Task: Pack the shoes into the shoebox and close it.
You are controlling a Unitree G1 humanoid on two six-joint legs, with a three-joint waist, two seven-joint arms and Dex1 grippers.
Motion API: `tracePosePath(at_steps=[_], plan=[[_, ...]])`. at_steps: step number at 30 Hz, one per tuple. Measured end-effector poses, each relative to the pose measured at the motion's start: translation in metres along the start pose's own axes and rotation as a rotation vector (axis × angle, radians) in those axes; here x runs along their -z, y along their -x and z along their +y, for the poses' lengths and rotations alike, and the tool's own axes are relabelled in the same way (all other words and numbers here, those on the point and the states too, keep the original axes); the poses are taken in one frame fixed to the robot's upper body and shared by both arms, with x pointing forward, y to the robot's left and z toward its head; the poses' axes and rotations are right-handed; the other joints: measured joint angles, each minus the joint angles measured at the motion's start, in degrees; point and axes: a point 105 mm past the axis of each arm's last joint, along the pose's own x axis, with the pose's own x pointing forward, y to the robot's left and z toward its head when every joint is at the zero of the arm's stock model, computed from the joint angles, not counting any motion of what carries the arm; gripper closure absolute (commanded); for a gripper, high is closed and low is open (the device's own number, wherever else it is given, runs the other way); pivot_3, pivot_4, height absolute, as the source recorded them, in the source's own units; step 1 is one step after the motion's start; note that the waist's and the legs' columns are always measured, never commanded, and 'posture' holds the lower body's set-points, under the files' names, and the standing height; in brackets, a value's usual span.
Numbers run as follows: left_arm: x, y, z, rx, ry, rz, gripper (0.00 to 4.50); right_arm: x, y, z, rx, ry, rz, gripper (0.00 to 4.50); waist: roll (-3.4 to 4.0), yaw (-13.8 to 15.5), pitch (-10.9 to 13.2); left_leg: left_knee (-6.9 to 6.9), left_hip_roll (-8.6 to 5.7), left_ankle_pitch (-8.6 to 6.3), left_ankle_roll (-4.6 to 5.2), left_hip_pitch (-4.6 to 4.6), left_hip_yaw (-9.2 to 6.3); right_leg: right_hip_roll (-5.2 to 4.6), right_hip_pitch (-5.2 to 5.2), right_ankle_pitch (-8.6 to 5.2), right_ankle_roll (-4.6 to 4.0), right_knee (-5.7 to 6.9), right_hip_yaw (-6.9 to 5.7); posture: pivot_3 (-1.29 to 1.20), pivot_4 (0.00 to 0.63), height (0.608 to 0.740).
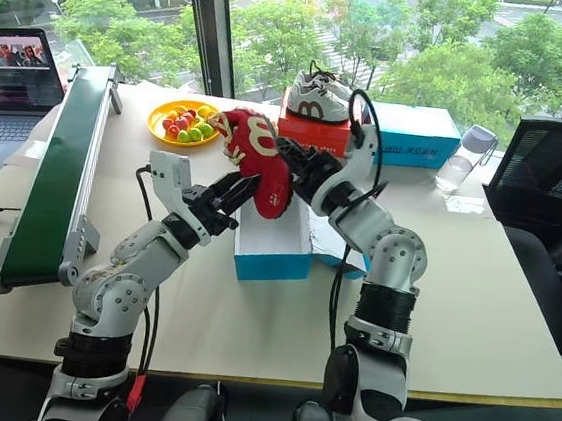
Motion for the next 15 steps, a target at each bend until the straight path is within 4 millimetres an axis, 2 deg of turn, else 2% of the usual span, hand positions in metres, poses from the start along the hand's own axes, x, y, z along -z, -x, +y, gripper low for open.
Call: tracePosePath(at_steps=[3,7,15], plan=[[-0.003,0.004,0.005,-0.009,-0.026,0.002,2.53,-0.012,0.004,-0.016,0.078,0.052,-0.027,3.12,0.03,-0.1,0.0,-0.01,0.0,0.0,0.0,0.0,0.02,0.0,-0.01,0.0,0.0,-0.01,0.02,0.0,0.15,0.735],[-0.006,0.006,0.008,-0.018,-0.031,-0.004,2.53,-0.013,0.004,-0.021,0.105,0.088,-0.023,3.12,0.05,-0.2,0.0,-0.02,0.0,0.0,0.0,0.0,0.01,0.01,-0.01,-0.01,0.0,0.0,0.03,0.0,0.15,0.735],[0.0,0.005,0.005,-0.006,-0.029,0.012,2.53,0.005,0.001,-0.024,0.125,0.173,0.055,3.12,0.05,-0.1,0.0,-0.02,0.0,0.0,0.0,0.0,0.01,0.0,-0.01,-0.01,0.0,-0.01,0.03,0.0,0.15,0.735]])
